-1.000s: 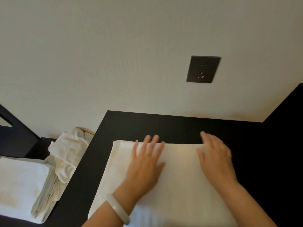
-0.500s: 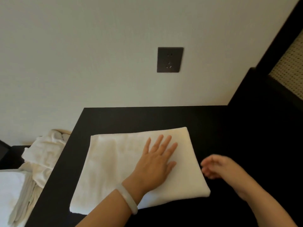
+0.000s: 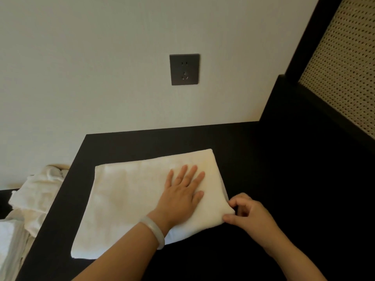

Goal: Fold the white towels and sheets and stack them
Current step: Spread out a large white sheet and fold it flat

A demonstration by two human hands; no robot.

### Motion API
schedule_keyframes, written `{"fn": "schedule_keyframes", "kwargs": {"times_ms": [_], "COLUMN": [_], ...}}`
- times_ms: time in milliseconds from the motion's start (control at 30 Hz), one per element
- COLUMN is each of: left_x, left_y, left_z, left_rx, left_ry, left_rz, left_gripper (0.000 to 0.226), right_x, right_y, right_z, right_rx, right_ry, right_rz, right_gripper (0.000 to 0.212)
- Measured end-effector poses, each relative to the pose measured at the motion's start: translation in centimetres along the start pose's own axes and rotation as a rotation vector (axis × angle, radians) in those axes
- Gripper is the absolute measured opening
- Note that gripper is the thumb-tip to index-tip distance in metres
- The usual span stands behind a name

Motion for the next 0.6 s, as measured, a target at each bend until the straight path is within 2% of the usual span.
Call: {"fn": "schedule_keyframes", "kwargs": {"times_ms": [33,100,167,267,367,500,600], "left_x": [0.0,-0.1,-0.1,-0.3,-0.3,-0.1,-0.2], "left_y": [0.0,-0.2,-0.3,-0.2,-0.2,-0.2,-0.1], "left_z": [0.0,-0.1,-0.1,0.0,0.1,0.0,0.0], "left_rx": [0.005,0.01,0.016,0.012,0.016,0.011,0.002], "left_ry": [0.002,0.003,-0.001,-0.002,-0.001,0.0,-0.023], "left_rz": [0.006,0.011,0.024,0.047,0.046,0.015,0.009], "left_gripper": [0.057,0.057,0.057,0.057,0.057,0.058,0.059], "right_x": [0.0,0.2,0.2,0.8,1.0,0.8,1.4], "right_y": [0.3,0.0,-0.7,-0.4,0.0,-0.3,0.3], "right_z": [-0.5,-1.3,-1.3,-0.3,0.8,0.5,1.3], "right_rx": [-0.065,-0.041,-0.031,-0.145,-0.06,0.237,-0.006], "right_ry": [0.047,0.099,0.075,0.001,-0.092,-0.134,-0.235], "right_rz": [0.032,-0.032,-0.144,-0.159,-0.146,-0.124,-0.009], "right_gripper": [0.014,0.012,0.014,0.012,0.011,0.012,0.017]}}
Point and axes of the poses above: each hand's wrist, its own x-axis towards the middle knuckle, its own y-axis out of the back of the hand, z = x × y, the point moved 8 cm from there along x, towards the middle knuckle, and after that the axes turned 5 degrees about -z, right-handed, at the moved point
